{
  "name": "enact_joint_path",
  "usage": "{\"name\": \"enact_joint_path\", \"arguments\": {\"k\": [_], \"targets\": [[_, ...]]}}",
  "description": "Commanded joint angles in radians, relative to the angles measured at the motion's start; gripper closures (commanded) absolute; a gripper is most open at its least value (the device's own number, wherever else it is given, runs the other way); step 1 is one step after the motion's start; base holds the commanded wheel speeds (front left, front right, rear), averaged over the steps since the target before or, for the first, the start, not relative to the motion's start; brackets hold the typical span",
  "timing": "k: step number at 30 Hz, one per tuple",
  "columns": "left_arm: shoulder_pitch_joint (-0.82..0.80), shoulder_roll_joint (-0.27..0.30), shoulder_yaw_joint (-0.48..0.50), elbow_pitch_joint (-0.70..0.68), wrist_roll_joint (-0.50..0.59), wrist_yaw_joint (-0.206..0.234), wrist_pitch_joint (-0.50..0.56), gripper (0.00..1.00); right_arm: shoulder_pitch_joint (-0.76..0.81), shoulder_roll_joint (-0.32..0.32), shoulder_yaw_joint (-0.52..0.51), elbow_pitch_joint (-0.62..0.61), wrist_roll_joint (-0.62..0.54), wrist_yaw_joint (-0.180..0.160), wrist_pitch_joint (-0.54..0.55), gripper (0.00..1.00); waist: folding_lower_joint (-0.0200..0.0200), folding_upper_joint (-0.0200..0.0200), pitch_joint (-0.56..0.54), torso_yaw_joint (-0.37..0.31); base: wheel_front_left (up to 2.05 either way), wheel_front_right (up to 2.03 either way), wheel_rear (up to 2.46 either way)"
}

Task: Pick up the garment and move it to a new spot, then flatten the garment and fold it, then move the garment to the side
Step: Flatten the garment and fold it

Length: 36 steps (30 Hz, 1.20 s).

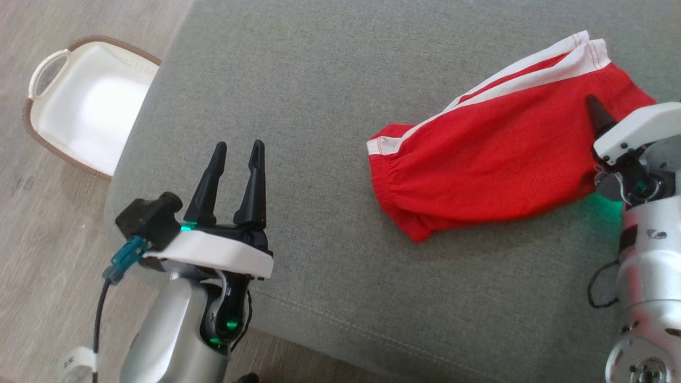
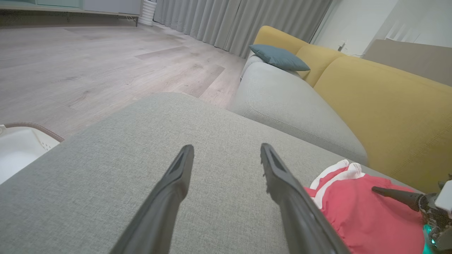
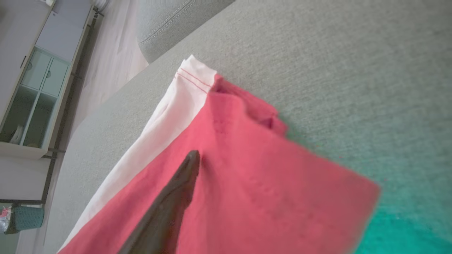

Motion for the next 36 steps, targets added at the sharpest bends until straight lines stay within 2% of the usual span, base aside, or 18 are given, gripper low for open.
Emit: {"name": "enact_joint_path", "arguments": {"k": [1, 6, 15, 20, 27, 36], "targets": [[-0.03, 0.009, 0.037, -0.035, -0.005, 0.007, -0.012, 0.0, -0.004, 0.025, 0.011, 0.015, 0.004, 0.006, 0.001, 1.0, 0.0, 0.0, -0.002, -0.008, 0.0, 0.0, 0.0], [-0.032, 0.009, 0.038, -0.031, -0.002, 0.005, -0.012, 0.0, -0.017, 0.031, 0.036, 0.0, 0.076, 0.006, -0.061, 1.0, 0.0, 0.0, -0.017, -0.047, 0.0, 0.0, 0.0], [-0.017, 0.009, 0.058, -0.013, 0.027, -0.006, -0.012, 0.0, 0.125, 0.032, 0.183, -0.078, 0.341, 0.006, -0.209, 1.0, 0.0, 0.0, -0.081, -0.16, 0.0, 0.0, 0.0], [0.003, 0.009, 0.069, -0.003, 0.041, -0.013, -0.012, 0.0, 0.262, 0.032, 0.265, -0.142, 0.416, 0.006, -0.288, 1.0, 0.0, 0.0, -0.127, -0.222, 0.0, 0.0, 0.0], [0.039, 0.009, 0.075, 0.002, 0.049, -0.016, -0.012, 0.0, 0.397, 0.032, 0.322, -0.171, 0.488, 0.006, -0.375, 1.0, 0.0, 0.0, -0.177, -0.273, 0.0, 0.0, 0.0], [0.074, 0.009, 0.069, -0.006, 0.051, -0.015, -0.012, 0.0, 0.44, 0.032, 0.409, -0.15, 0.589, 0.006, -0.489, 1.0, 0.0, 0.0, -0.195, -0.291, 0.0, 0.0, 0.0]]}}
